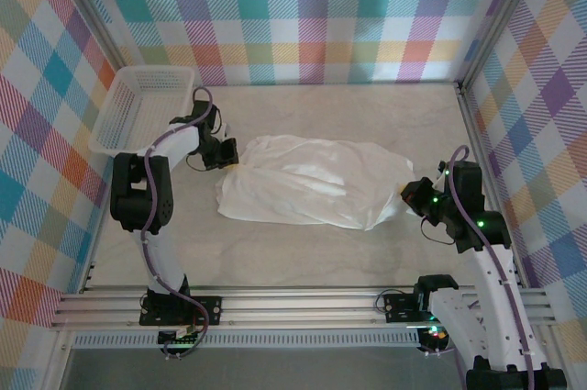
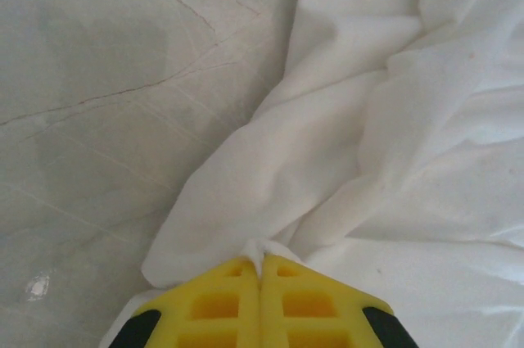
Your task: Fold the inside-out t-shirt
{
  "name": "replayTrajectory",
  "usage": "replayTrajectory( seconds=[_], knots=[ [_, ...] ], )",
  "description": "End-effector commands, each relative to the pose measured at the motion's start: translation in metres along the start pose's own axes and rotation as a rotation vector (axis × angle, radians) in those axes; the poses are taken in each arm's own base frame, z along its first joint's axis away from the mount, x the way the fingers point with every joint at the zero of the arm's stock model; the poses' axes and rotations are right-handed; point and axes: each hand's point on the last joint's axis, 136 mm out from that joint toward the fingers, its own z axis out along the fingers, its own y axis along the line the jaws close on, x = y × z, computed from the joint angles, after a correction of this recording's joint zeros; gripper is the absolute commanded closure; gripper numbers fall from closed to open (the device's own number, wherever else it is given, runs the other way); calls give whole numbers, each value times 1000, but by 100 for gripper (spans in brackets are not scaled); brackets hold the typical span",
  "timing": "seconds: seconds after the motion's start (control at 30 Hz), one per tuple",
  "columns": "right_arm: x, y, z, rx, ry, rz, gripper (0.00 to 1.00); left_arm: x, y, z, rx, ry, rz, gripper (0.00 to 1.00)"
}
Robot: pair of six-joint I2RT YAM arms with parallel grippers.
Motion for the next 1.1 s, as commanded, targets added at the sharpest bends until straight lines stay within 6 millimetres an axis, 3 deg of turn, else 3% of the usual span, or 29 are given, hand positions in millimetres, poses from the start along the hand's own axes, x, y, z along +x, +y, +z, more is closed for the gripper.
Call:
replayTrajectory(
  seconds=[0.0,0.07,0.13,0.27,0.4,0.5,0.6,0.7,0.83,0.97,1.07],
  knots=[
    [-18,16,-11,-32,-58,0,100,-26,-30,-63,49,-137,50,100],
    [-45,39,-27,-66,-151,-20,100,-41,-50,-107,70,-228,91,100],
    [-80,72,-50,-118,-264,-56,100,-57,-72,-164,87,-349,137,100],
    [-162,149,-129,-186,-566,-169,100,-74,-117,-302,139,-678,208,100],
    [-211,213,-222,-298,-862,-275,100,-52,-147,-439,200,-1068,275,100],
    [-224,231,-266,-321,-1000,-313,100,-24,-149,-507,216,-1272,271,100],
    [-225,244,-299,-348,-1069,-351,100,-1,-151,-545,229,-1381,285,100],
    [-215,253,-332,-414,-1143,-390,100,17,-147,-571,224,-1458,274,100],
    [-204,257,-372,-469,-1218,-390,100,31,-129,-583,156,-1467,189,100],
    [-198,269,-398,-517,-1254,-426,100,44,-129,-601,189,-1520,171,100],
    [-205,277,-397,-527,-1261,-433,100,42,-132,-606,195,-1538,173,100]
  ],
)
